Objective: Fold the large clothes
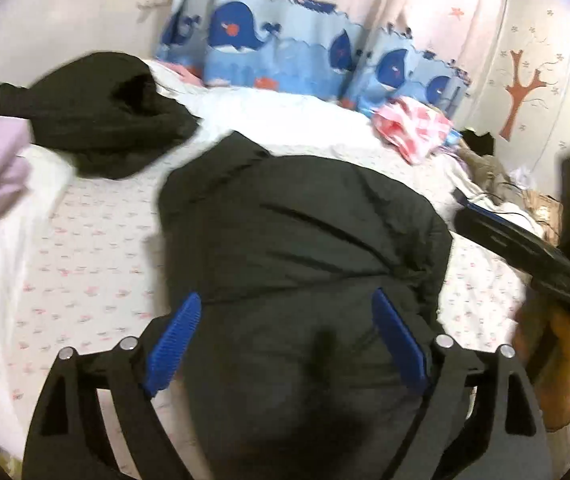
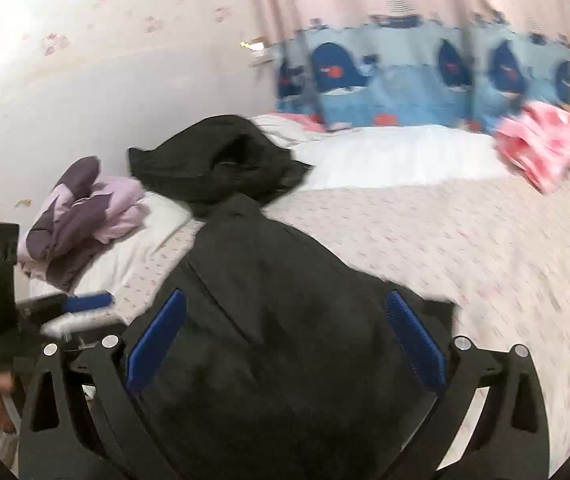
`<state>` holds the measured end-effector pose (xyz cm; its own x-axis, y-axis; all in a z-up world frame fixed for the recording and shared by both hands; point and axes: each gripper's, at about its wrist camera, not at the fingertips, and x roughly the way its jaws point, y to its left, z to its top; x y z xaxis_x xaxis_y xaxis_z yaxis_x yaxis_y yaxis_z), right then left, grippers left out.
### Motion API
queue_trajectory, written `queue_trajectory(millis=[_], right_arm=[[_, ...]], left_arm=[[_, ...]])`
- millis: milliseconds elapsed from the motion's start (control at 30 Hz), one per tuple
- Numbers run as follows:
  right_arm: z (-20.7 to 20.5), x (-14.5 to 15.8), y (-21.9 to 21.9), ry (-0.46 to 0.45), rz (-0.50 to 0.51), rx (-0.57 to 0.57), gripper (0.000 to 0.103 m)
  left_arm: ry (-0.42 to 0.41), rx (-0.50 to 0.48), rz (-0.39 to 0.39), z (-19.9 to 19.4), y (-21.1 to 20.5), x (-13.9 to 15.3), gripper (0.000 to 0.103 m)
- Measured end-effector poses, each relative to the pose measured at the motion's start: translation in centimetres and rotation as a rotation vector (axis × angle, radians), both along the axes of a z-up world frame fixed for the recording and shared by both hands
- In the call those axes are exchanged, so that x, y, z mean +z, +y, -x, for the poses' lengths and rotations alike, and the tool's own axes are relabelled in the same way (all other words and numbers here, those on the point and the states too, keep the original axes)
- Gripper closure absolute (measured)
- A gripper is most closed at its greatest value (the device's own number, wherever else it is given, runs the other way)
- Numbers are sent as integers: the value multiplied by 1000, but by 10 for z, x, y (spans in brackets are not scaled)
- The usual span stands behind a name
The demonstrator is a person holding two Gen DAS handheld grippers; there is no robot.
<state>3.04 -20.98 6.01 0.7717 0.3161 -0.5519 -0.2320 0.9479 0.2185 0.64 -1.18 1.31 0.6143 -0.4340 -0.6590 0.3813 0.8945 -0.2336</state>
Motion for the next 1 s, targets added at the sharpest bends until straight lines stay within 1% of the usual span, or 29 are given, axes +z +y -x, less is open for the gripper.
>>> queue_trajectory(millis=[33, 67, 100, 133, 167, 200, 233, 300, 333, 367, 400, 467, 500, 533, 567, 600, 633, 667, 700, 733, 800, 867, 933, 967, 1000], right_arm=[[-17, -10, -3, 36, 12, -31, 6], [-37, -30, -9, 98, 38, -79, 6], [-56, -56, -17, 171, 30, -101, 6], [-74, -94, -31, 287, -76, -92, 6], [-80, -121, -44, 357, -190, -88, 6], [-80, -126, -45, 364, -195, -96, 6], [-75, -123, -46, 365, -143, -107, 6], [-63, -109, -45, 351, -89, -113, 6], [-50, -95, -46, 312, -59, -126, 6], [-33, -76, -46, 254, -42, -133, 7], [-12, -58, -47, 187, -50, -121, 7], [28, -44, -41, 96, -59, -87, 7], [41, -45, -36, 91, -46, -70, 7], [48, -55, -24, 136, 1, -46, 7], [49, -71, -11, 206, 71, -24, 7], [48, -95, -3, 282, 108, 19, 7], [43, -105, -4, 316, 56, 16, 6], [44, -106, -11, 338, 9, -13, 6], [46, -103, -10, 334, 4, -38, 6], [55, -92, -12, 309, 20, -68, 6], [74, -74, -11, 260, 35, -92, 7], [93, -58, -4, 238, 79, -126, 7], [106, -50, 6, 264, 138, -175, 7], [110, -54, 13, 288, 152, -193, 7], [109, -56, 16, 336, 164, -209, 7]], left_arm=[[26, -9, -7, -8, -6, -7, 19], [70, -25, -19, -17, -10, -19, 19], [104, -29, -36, -23, -17, -36, 18], [96, -38, -38, -24, -14, -45, 18], [81, -48, -43, -22, -17, -49, 18], [78, -55, -55, -22, -20, -50, 18], [86, -63, -70, -21, -26, -50, 18], [75, -48, -120, -12, -26, -46, 18], [68, -39, -134, -9, -29, -44, 18], [54, -23, -145, -4, -28, -40, 18], [33, -6, -153, 2, -25, -36, 18], [-2, 21, -166, 17, -21, -32, 14], [-16, 40, -177, 24, -18, -32, 13], [-22, 55, -188, 26, -20, -33, 12], [-23, 64, -193, 30, -19, -34, 12], [-23, 74, -195, 34, -18, -34, 12], [-19, 89, -205, 37, -18, -34, 12], [-19, 97, -220, 42, -18, -33, 12], [-28, 100, -228, 47, -19, -30, 12], [-53, 115, -239, 55, -17, -25, 12], [-79, 133, -251, 66, -13, -19, 11], [-101, 162, -259, 74, -9, -14, 8], [-110, 180, -255, 80, -5, -11, 7], [-110, 183, -251, 82, -4, -10, 7], [-111, 188, -248, 83, -3, -9, 7]])
